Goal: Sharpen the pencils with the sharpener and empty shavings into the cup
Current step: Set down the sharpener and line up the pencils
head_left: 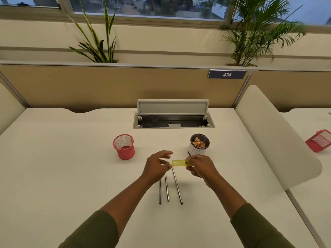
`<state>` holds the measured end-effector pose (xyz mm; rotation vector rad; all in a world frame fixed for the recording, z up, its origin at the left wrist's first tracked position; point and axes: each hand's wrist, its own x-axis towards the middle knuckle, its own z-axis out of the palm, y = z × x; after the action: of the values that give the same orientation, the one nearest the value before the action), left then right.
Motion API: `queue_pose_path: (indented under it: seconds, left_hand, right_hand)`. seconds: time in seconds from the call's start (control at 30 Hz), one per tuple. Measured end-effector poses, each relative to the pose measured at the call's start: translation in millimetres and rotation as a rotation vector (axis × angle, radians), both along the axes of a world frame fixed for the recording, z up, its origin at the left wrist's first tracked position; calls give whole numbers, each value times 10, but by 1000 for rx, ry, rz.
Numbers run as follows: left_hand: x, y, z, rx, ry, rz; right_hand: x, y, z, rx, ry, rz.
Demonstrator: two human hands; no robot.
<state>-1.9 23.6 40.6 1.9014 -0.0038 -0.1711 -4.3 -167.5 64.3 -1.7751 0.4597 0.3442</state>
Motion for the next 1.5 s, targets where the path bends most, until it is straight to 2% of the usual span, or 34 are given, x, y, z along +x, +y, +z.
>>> queue_pose_path:
  seconds: [0.13, 0.2, 0.4, 0.57, 0.83, 1.0, 1.1, 1.17, 1.3, 1.5]
  left_hand:
    - [10, 165, -278, 290, 58, 65]
    - [19, 207, -425, 377, 135, 59]
    - [73, 144, -704, 478, 301, 60]
    - [95, 72, -797, 525, 321, 84]
    - [137, 43, -831, 583, 337, 158]
    - [158, 43, -774, 543, 396, 192]
    - [155, 68, -749, 457, 439, 195]
    - [140, 95, -732, 410, 449, 186]
    - [75, 171, -626, 278, 431, 201]
    - [23, 308, -471, 101, 482, 270]
  right_hand:
    - [90, -149, -206, -451, -103, 180]
    - [153, -171, -267, -580, -123, 224]
    - [367, -110, -592, -935, -2, 506]
    - [457, -21, -807, -1112, -78, 663]
    - [403, 39, -992, -1143, -112, 617]
    - [294, 140, -886, -1273, -243, 627]
    - [219, 292, -863, -1092, -321, 636]
    - [164, 414, -901, -995, -313, 646]
    - [70, 643, -984, -1006, -218, 657]
    - [110, 745, -971, -871, -33, 465]
